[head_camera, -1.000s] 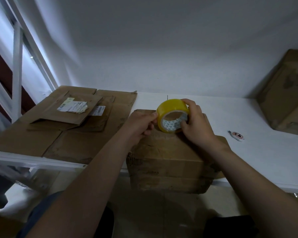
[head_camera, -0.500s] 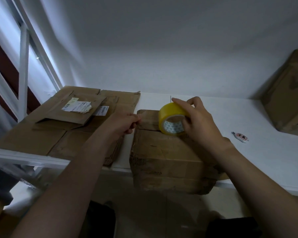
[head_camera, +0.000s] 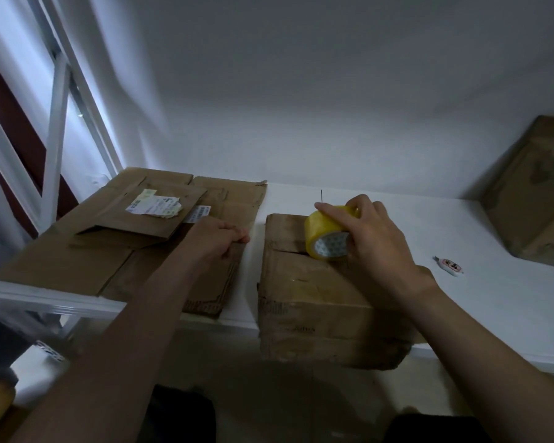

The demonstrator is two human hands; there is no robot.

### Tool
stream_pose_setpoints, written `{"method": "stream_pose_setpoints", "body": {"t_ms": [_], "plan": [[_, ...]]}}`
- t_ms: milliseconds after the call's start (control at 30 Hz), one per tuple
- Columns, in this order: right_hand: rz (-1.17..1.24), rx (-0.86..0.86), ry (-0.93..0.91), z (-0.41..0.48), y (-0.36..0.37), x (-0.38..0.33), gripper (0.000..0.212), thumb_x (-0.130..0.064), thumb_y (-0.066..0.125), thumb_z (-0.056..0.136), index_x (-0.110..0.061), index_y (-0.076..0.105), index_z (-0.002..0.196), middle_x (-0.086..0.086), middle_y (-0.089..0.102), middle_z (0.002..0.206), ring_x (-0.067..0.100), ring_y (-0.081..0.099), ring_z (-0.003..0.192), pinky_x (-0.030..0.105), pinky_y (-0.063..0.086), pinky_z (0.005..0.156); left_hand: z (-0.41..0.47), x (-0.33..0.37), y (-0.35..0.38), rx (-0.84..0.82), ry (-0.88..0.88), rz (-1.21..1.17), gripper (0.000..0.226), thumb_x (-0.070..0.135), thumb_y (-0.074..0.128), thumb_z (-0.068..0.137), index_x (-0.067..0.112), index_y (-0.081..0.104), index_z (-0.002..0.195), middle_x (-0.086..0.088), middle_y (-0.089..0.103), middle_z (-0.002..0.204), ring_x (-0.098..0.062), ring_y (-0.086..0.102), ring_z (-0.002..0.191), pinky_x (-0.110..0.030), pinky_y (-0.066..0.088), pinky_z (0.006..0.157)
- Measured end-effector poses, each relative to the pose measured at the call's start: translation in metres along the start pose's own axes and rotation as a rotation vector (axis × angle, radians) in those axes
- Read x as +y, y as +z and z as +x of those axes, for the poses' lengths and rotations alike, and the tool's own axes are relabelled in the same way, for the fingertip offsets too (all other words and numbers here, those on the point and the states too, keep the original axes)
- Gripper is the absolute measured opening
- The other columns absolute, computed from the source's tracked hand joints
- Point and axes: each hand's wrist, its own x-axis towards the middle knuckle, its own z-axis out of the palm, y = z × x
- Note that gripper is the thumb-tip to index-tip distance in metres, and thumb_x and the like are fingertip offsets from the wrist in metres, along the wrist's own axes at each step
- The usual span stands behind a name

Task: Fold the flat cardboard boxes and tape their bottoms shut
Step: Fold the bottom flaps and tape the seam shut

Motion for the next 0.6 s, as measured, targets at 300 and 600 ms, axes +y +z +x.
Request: {"method": "stream_pose_setpoints", "body": {"t_ms": [300, 600], "plan": [[0.51, 0.069, 0.28, 0.001, 0.029, -0.008, 0.069, 0.008, 0.051, 0.089, -0.029, 0.041, 0.147, 0.008, 0.049, 0.136, 0.027, 0.048, 0.124, 0.043, 0.045, 0.101, 0.005, -0.029, -0.007, -0.018, -0.037, -0.061, 0.025, 0.031, 0.07, 0.094, 0.013, 0.078, 0.079, -0.023, 0.074, 0.099, -0.013, 0.054, 0.059, -0.026, 0.046, 0.063], [0.017, -0.06, 0.138, 0.009, 0.005, -0.019, 0.086, 0.005, 0.055, 0.09, -0.042, 0.026, 0.155, 0.009, 0.038, 0.131, 0.032, 0.037, 0.116, 0.044, 0.046, 0.086, 0.01, -0.043, -0.019, 0.041, -0.062, -0.071, 0.025, 0.031, 0.069, 0.094, 0.01, 0.078, 0.085, 0.0, 0.064, 0.062, -0.012, 0.053, 0.058, -0.021, 0.041, 0.055]]}}
